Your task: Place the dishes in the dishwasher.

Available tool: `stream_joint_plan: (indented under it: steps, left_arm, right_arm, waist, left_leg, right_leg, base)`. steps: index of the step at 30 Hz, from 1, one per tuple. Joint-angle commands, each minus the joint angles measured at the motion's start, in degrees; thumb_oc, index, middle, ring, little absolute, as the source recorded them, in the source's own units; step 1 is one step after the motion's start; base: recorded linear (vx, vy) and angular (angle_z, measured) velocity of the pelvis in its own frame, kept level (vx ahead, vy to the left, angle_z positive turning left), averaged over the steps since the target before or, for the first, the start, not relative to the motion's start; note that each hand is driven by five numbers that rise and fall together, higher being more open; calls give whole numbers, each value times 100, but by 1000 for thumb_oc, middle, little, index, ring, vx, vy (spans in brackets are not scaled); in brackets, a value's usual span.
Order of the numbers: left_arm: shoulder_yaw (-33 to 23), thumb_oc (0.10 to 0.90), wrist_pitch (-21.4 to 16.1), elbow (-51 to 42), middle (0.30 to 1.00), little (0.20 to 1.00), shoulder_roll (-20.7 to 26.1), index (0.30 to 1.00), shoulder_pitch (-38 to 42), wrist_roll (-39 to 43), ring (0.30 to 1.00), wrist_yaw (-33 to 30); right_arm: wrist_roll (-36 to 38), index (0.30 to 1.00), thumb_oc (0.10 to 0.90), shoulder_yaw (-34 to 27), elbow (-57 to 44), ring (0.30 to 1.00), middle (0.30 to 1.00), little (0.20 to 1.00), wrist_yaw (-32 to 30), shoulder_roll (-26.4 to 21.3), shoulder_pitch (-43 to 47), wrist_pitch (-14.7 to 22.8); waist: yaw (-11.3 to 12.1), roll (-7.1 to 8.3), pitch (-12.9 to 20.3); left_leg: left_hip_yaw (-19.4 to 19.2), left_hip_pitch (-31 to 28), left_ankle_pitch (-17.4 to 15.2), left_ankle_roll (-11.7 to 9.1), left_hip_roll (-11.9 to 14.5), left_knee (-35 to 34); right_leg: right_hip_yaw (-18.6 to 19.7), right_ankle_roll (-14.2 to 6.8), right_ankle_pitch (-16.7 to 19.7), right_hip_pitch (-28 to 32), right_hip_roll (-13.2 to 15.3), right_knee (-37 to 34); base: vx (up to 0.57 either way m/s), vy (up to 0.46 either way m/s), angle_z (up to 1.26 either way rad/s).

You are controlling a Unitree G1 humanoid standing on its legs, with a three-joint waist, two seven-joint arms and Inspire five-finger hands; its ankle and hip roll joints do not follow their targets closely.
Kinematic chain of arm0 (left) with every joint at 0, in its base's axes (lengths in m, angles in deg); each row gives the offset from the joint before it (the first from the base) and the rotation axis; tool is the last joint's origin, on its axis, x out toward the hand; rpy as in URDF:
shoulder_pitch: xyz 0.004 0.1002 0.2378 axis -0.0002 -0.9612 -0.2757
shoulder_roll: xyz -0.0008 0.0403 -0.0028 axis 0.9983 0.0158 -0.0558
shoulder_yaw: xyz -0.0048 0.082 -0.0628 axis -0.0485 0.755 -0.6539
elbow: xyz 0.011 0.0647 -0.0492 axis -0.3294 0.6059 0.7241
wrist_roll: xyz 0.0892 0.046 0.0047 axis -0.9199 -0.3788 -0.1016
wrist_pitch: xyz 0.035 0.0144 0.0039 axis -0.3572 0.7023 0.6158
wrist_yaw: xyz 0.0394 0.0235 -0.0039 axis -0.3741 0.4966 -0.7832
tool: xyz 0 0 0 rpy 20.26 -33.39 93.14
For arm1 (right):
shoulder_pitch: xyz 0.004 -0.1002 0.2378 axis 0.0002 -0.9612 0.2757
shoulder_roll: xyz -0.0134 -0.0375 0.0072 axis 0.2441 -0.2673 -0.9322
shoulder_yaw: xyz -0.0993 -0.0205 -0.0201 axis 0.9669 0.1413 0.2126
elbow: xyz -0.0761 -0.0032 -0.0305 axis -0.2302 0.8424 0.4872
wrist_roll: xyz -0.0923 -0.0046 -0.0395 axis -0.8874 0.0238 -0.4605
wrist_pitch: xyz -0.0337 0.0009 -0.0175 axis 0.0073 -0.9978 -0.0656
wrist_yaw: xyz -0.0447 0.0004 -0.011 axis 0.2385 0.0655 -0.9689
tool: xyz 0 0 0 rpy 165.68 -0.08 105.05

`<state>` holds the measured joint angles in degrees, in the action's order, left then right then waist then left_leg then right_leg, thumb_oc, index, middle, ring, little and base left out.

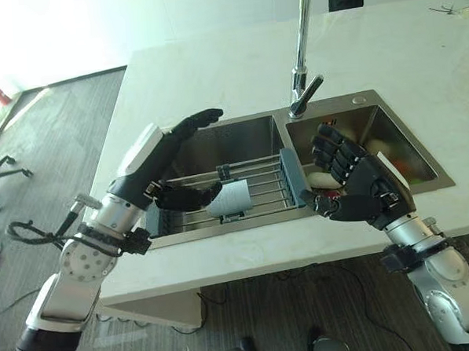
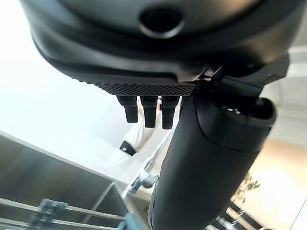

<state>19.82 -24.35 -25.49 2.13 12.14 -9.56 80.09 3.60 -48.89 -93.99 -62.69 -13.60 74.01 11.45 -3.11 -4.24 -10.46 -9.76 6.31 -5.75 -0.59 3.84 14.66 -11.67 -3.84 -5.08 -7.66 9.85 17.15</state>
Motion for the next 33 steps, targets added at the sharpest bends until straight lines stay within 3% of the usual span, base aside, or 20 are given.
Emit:
stream_joint_plan:
  steps: [1,6,10,33]
  left_arm:
    - [46,800,610,327,900,900,572,900,960,10,900,463]
    - [634,800,1224,1195,900,900,1327,900,1971,504,900,1096]
    - [1016,800,1290,1689,900,900,1463,900,2405,707,900,1298]
    - [1362,800,1746,2468,900,900,764,900,2368,771,900,1850]
  right_arm:
    - [199,900,800,-149,-182,900,900,900,142,-247,779,290]
    - [342,900,800,-50,-21,900,900,900,176,-499,1003,178]
    - [378,900,800,-22,15,900,900,900,271,-601,1067,110]
    - [229,900,800,61,281,900,900,900,619,-689,1154,78]
  waist:
    - [-137,34,421]
    - [-266,-85,452]
    - [-306,-133,462]
    - [-392,-150,394]
  left_leg:
    - [-30,-315,-810,-420,434,253]
    - [-128,-327,-810,-395,398,253]
    - [-202,-329,-821,-382,392,253]
    - [-386,-426,-852,-370,393,253]
  right_leg:
    - [-66,-545,-516,203,171,4]
    - [74,-592,-479,173,161,4]
    - [128,-606,-482,151,159,4]
    - [205,-588,-565,227,79,4]
  base:
    - [19,122,-7]
    - [18,74,-8]
    - [1,51,-8]
    - [-6,9,-5]
